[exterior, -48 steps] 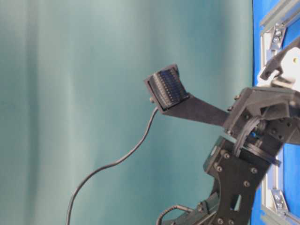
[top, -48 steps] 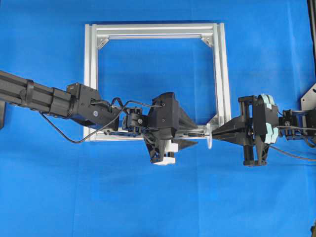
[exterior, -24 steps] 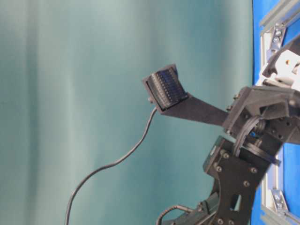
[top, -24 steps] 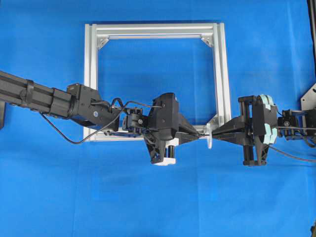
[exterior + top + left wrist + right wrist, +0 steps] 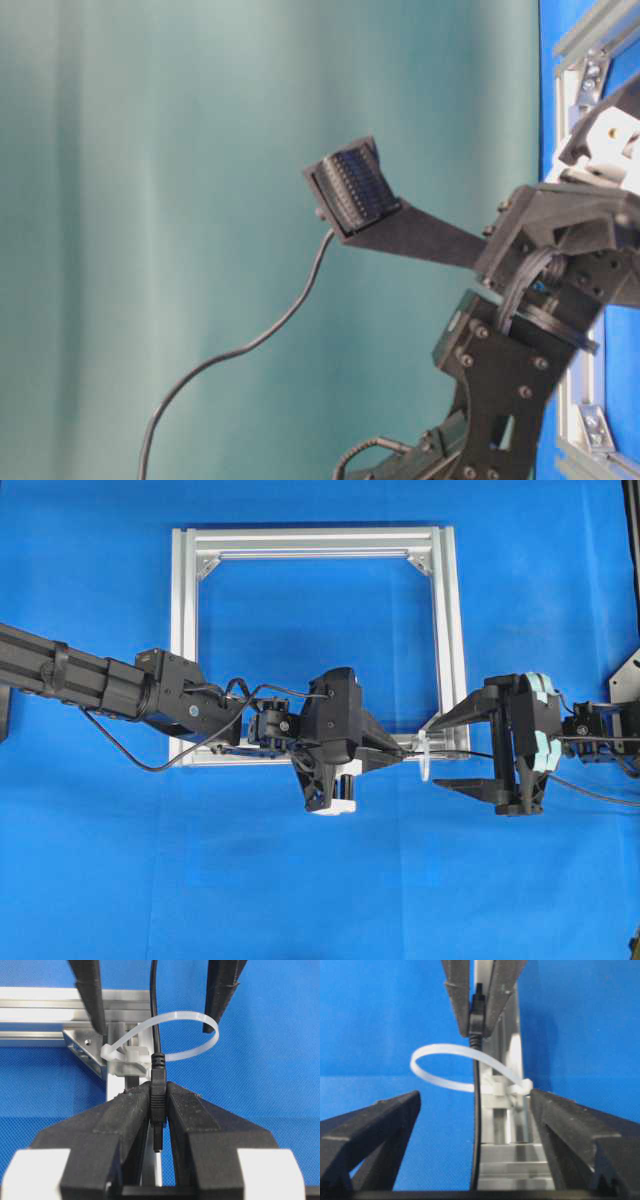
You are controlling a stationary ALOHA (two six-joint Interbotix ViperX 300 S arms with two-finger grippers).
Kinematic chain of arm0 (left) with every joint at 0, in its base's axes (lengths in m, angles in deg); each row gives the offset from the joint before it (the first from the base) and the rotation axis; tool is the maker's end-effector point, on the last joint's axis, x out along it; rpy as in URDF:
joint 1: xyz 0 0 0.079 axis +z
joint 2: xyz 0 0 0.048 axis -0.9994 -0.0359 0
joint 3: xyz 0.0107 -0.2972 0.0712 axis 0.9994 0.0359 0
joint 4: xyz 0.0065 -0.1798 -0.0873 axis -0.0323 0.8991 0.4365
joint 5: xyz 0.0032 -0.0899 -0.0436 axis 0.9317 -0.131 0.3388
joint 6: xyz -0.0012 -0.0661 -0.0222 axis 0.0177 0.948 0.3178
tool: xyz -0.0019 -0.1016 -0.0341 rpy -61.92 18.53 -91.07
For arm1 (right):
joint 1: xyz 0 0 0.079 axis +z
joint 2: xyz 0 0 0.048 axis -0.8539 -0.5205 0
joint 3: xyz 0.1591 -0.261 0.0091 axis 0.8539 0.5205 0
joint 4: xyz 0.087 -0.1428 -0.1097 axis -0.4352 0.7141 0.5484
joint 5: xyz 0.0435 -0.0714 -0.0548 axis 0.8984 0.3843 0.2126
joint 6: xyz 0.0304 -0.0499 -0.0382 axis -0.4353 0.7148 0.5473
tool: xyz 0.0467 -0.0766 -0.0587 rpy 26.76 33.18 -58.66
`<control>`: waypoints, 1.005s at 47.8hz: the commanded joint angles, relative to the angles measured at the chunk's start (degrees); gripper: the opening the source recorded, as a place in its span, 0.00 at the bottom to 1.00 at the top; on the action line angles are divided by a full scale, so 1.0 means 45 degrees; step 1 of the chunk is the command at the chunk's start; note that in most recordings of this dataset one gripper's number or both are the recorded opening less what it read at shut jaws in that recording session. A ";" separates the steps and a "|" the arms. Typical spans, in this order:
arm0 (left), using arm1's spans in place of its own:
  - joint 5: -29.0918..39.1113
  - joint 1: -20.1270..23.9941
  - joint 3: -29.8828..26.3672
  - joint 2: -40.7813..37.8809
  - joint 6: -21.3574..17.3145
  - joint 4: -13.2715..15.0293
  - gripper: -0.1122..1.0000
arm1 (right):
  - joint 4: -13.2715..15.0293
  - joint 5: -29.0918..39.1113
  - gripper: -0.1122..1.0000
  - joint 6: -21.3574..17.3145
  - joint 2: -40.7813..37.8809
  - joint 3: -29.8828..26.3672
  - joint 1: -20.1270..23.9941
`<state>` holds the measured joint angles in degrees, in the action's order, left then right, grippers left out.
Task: Insert the wire through the string loop located on the right side.
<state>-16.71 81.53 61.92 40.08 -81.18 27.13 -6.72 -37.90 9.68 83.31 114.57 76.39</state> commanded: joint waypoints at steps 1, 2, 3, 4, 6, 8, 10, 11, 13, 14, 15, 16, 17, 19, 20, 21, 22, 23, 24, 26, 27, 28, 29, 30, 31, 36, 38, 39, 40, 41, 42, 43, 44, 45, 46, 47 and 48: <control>-0.0059 0.0000 -0.0137 0.0293 -0.0020 -0.0020 0.17 | -0.0020 -0.0059 0.94 0.0000 0.0254 -0.0059 0.0000; -0.0059 0.0000 -0.0137 0.0293 -0.0020 -0.0020 0.17 | -0.0020 -0.0039 0.93 0.0000 0.0254 -0.0078 0.0000; -0.0059 0.0000 -0.0137 0.0293 -0.0020 -0.0020 0.17 | -0.0020 -0.0039 0.91 0.0000 0.0254 -0.0059 0.0020; -0.0059 0.0000 -0.0137 0.0293 -0.0020 -0.0020 0.17 | -0.0020 -0.0059 0.90 0.0000 0.0254 -0.0059 0.0020; -0.0059 0.0000 -0.0137 0.0312 -0.0039 -0.0020 0.17 | -0.0020 -0.0039 0.90 0.0000 0.0254 -0.0059 0.0000; -0.0039 -0.0020 -0.0078 0.0352 -0.0039 -0.0020 0.17 | -0.0020 -0.0059 0.90 0.0020 0.0254 -0.0078 0.0000; -0.0039 -0.0020 0.0000 0.0430 -0.0039 -0.0020 0.17 | 0.0000 -0.0039 0.90 0.0020 0.0254 -0.0078 0.0020; -0.0039 -0.0020 0.0059 0.0488 -0.0039 -0.0020 0.17 | 0.0000 -0.0059 0.90 0.0020 0.0234 -0.0078 0.0020; -0.0020 -0.0059 0.0273 0.0684 -0.0039 -0.0020 0.17 | 0.0000 -0.0039 0.90 0.0039 0.0234 -0.0078 0.0000; -0.0039 -0.0098 0.0391 0.0781 -0.0039 -0.0020 0.17 | 0.0000 -0.0039 0.90 0.0039 0.0254 -0.0059 0.0000; -0.0039 -0.0117 0.0508 0.0898 -0.0039 -0.0020 0.17 | 0.0000 -0.0059 0.90 0.0039 0.0254 -0.0059 0.0000; -0.0039 -0.0137 0.0645 0.1016 -0.0039 -0.0020 0.17 | 0.0000 -0.0039 0.90 0.0039 0.0254 -0.0059 0.0020; -0.0059 -0.0156 0.0781 0.1152 -0.0039 -0.0020 0.17 | 0.0020 -0.0059 0.90 0.0039 0.0254 -0.0039 0.0020; -0.0059 -0.0195 0.1094 0.1426 -0.0039 -0.0020 0.17 | 0.0020 -0.0039 0.90 0.0039 0.0254 -0.0059 0.0020; -0.0059 -0.0215 0.1270 0.1562 -0.0039 -0.0020 0.17 | 0.0000 -0.0039 0.90 0.0039 0.0254 -0.0059 0.0020; -0.0059 -0.0234 0.1445 0.1719 -0.0039 -0.0020 0.17 | 0.0020 -0.0039 0.90 0.0039 0.0254 -0.0059 0.0020; -0.0059 -0.0273 0.1621 0.1855 -0.0039 -0.0020 0.17 | 0.0020 -0.0039 0.90 0.0039 0.0254 -0.0059 0.0000; -0.0078 -0.0312 0.1934 0.2090 -0.0039 -0.0020 0.17 | 0.0020 -0.0039 0.90 0.0039 0.0254 -0.0059 0.0020; -0.0078 -0.0352 0.2148 0.2266 -0.0039 -0.0020 0.17 | 0.0020 -0.0059 0.90 0.0039 0.0254 -0.0059 0.0020; -0.0098 -0.0410 0.2578 0.2598 -0.0039 -0.0020 0.17 | 0.0020 -0.0039 0.90 0.0039 0.0254 -0.0078 0.0020; -0.0117 -0.0449 0.2812 0.2773 -0.0020 -0.0020 0.17 | 0.0020 -0.0039 0.90 0.0039 0.0254 -0.0078 0.0000; -0.0156 -0.0469 0.3047 0.2949 -0.0020 -0.0020 0.17 | 0.0020 -0.0039 0.90 0.0039 0.0254 -0.0078 0.0020; -0.0195 -0.0508 0.3281 0.3145 -0.0020 -0.0020 0.17 | 0.0039 -0.0039 0.90 0.0039 0.0254 -0.0078 0.0020; -0.0254 -0.0566 0.3535 0.3320 -0.0020 -0.0020 0.17 | 0.0039 -0.0039 0.90 0.0039 0.0254 -0.0078 0.0020; -0.0332 -0.0586 0.3770 0.3496 -0.0020 -0.0020 0.17 | 0.0020 -0.0039 0.90 0.0039 0.0254 -0.0098 0.0000; -0.0840 -0.0801 0.5273 0.4434 0.0020 -0.0020 0.17 | 0.0039 -0.0059 0.90 0.0059 0.0234 -0.0117 0.0000; -0.0996 -0.0859 0.5859 0.4746 0.0137 -0.0020 0.17 | 0.0039 -0.0039 0.90 0.0059 0.0254 -0.0137 0.0000; -0.1094 -0.0879 0.6152 0.4922 0.0176 -0.0020 0.17 | 0.0039 -0.0039 0.90 0.0078 0.0254 -0.0137 0.0020; -0.1211 -0.0938 0.6582 0.5176 0.0195 -0.0020 0.17 | 0.0039 -0.0059 0.90 0.0078 0.0254 -0.0156 0.0020; -0.1328 -0.0977 0.6855 0.5332 0.0215 -0.0020 0.17 | 0.0039 -0.0059 0.90 0.0078 0.0254 -0.0156 0.0020; -0.1426 -0.1016 0.7129 0.5488 0.0234 -0.0020 0.17 | 0.0039 -0.0039 0.90 0.0098 0.0234 -0.0176 0.0000; -0.1543 -0.1074 0.7383 0.5664 0.0273 -0.0020 0.17 | 0.0039 -0.0039 0.90 0.0117 0.0254 -0.0176 0.0020; -0.1660 -0.1113 0.7656 0.5820 0.0312 -0.0020 0.17 | 0.0039 -0.0039 0.90 0.0137 0.0254 -0.0176 0.0000; -0.1797 -0.1152 0.7930 0.5977 0.0352 -0.0020 0.17 | 0.0039 -0.0059 0.90 0.0156 0.0254 -0.0195 0.0020; -0.1914 -0.1191 0.8164 0.6133 0.0391 -0.0020 0.17 | 0.0039 -0.0039 0.90 0.0195 0.0254 -0.0215 0.0020; -0.2031 -0.1230 0.8398 0.6309 0.0410 -0.0020 0.17 | 0.0039 -0.0039 0.90 0.0234 0.0254 -0.0234 0.0020; -0.2129 -0.1270 0.8652 0.6465 0.0449 -0.0020 0.17 | 0.0039 -0.0039 0.90 0.0273 0.0254 -0.0254 0.0020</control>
<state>-24.19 76.61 98.05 65.65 -79.34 27.22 -6.63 -37.81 10.64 83.57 114.48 76.39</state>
